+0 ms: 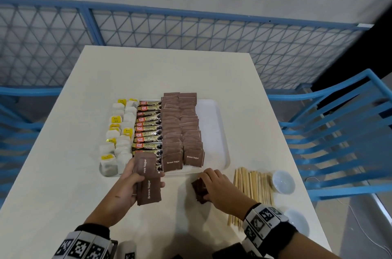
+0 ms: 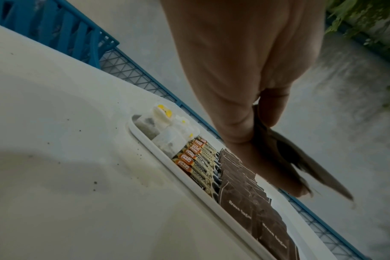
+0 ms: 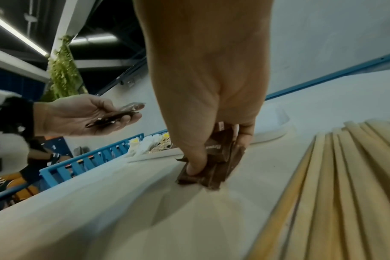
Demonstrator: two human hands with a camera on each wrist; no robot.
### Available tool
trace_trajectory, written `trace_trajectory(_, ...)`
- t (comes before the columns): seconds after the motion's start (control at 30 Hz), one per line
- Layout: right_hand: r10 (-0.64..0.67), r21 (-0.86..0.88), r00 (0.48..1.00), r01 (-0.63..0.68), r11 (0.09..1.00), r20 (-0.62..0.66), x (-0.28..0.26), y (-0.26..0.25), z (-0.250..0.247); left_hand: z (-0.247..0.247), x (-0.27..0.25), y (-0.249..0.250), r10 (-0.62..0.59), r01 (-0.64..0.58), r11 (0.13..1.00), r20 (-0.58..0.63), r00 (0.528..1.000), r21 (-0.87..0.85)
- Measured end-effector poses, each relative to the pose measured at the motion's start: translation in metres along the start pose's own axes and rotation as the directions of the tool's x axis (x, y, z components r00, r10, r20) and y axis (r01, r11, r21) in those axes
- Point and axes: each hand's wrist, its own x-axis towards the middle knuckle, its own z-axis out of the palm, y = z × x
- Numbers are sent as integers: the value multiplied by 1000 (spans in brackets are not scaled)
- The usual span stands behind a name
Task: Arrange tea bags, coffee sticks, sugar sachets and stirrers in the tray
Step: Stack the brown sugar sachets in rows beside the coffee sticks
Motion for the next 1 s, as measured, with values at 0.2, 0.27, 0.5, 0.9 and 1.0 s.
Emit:
trace_trajectory(0.2, 53, 92, 998, -57, 994, 45, 1, -3, -1, 1, 1, 1, -5, 5, 1000, 20, 1000, 15)
trace_trajectory(0.27, 73, 64, 994, -78, 995, 79, 3, -3, -4, 3, 1, 2, -4, 3, 1000, 37, 999, 24)
trace_trajectory(0.5, 80, 201, 969, -129, 971, 234, 2, -13, -13, 8, 2, 5, 0, 0, 1000, 42, 999, 8)
trace_trajectory(0.9, 47, 916, 999, -35, 401, 18, 38, -69, -91, 21, 6, 20, 101, -106, 975, -36, 994, -193)
trace_trajectory(1.0, 90, 905, 995, -9, 426, -32, 50, -84, -80, 26, 5, 26, 94, -101, 964, -41, 995, -246)
